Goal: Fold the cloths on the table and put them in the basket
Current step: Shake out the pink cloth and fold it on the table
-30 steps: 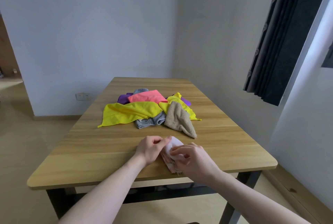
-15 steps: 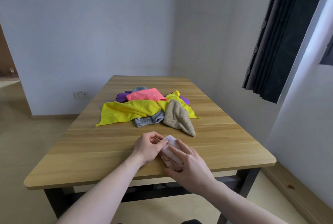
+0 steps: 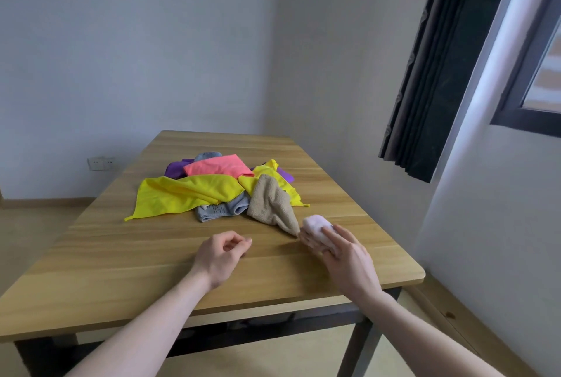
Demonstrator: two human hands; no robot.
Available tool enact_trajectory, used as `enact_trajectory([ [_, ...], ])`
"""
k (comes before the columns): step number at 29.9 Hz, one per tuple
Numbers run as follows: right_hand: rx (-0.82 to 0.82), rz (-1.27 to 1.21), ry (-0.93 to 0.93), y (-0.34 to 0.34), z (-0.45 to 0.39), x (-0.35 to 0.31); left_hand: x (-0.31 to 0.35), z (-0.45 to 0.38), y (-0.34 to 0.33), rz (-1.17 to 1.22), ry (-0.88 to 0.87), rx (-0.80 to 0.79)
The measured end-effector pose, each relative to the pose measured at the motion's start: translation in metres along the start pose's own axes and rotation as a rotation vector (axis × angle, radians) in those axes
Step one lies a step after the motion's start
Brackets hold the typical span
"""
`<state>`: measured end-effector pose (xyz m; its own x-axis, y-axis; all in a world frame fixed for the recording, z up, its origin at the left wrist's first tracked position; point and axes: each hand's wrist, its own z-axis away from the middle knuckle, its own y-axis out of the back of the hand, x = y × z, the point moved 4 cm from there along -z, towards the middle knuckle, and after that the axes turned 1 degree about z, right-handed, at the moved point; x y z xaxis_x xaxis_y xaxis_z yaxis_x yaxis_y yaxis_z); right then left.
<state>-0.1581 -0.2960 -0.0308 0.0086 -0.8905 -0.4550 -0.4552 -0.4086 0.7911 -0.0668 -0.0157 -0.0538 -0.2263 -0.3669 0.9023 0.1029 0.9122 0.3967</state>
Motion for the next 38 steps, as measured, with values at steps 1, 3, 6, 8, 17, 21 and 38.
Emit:
enact_trajectory([
  [1,0.032,0.028,-0.024,0.011,-0.005,0.015,0.001,0.000,-0.001,-0.001,0.001,0.003],
  [3,0.063,0.084,-0.046,0.028,-0.013,0.042,0.002,0.000,-0.003,-0.014,0.001,0.001],
  [6,0.024,0.226,-0.046,0.038,-0.016,0.069,0.004,0.001,-0.003,-0.042,-0.003,0.002],
  [8,-0.040,0.334,-0.034,0.038,-0.015,0.075,0.004,0.001,-0.003,-0.062,-0.009,0.002],
  [17,0.062,0.203,-0.028,0.055,-0.022,0.066,0.007,0.003,-0.002,-0.074,-0.010,0.006],
  [21,0.151,0.218,-0.118,0.069,-0.033,0.072,0.009,0.004,-0.002,-0.072,-0.011,0.002],
  [38,0.163,0.265,-0.106,0.069,0.001,0.086,0.013,0.006,-0.003,-0.085,0.005,-0.001],
])
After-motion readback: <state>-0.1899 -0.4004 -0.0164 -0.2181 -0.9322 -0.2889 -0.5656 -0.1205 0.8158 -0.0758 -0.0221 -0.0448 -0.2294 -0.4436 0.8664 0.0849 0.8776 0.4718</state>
